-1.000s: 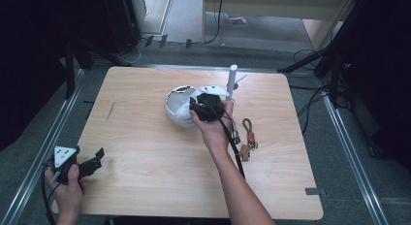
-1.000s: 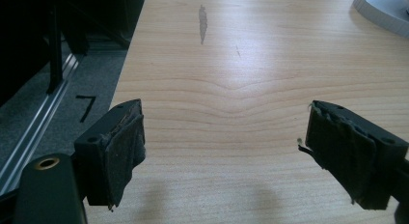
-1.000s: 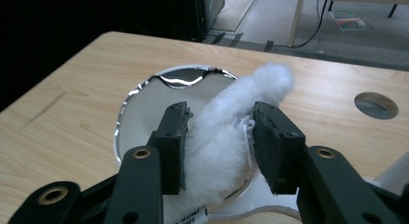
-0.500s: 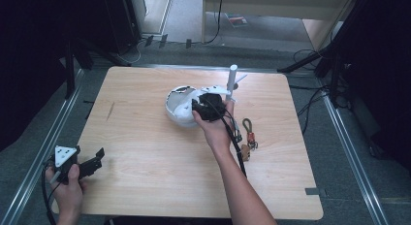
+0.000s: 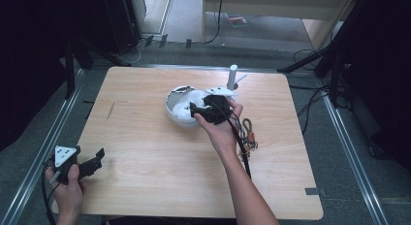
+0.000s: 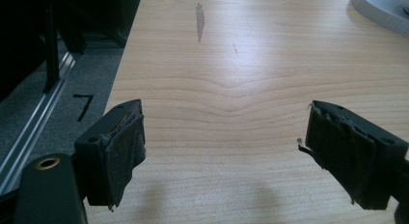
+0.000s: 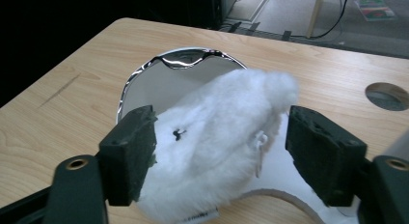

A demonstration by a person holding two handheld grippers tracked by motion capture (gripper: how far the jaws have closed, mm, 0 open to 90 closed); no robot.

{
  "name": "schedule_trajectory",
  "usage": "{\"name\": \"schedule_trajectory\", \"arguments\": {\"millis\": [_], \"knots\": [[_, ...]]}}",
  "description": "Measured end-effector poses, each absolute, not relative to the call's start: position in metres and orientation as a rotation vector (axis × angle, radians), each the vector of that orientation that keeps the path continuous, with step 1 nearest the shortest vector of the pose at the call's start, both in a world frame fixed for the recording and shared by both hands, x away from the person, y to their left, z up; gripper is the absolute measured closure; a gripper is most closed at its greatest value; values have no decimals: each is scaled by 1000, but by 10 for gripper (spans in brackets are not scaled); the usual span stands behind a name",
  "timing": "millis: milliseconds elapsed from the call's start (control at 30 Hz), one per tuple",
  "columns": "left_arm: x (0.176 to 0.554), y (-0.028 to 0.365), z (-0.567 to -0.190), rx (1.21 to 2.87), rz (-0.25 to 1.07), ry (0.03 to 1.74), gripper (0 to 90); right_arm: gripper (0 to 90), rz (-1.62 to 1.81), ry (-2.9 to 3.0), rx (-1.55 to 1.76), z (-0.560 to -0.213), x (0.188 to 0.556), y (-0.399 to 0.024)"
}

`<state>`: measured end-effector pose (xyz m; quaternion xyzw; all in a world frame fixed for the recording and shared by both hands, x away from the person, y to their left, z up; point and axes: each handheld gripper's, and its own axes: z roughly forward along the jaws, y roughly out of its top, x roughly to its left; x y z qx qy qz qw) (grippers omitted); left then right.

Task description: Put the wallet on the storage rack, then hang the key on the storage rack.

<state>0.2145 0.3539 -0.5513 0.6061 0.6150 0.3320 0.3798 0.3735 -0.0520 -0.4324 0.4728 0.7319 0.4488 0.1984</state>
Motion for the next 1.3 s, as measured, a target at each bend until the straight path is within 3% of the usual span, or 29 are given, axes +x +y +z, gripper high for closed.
{"name": "schedule_trajectory", "arguments": {"millis": [867, 1300], "knots": [[214, 354, -551, 1549, 841, 1569, 146, 231, 1204, 2011, 1309, -414, 335, -122], [215, 355, -551, 1546, 835, 1577, 146, 305, 1044, 1996, 1390, -423, 336, -166]]}}
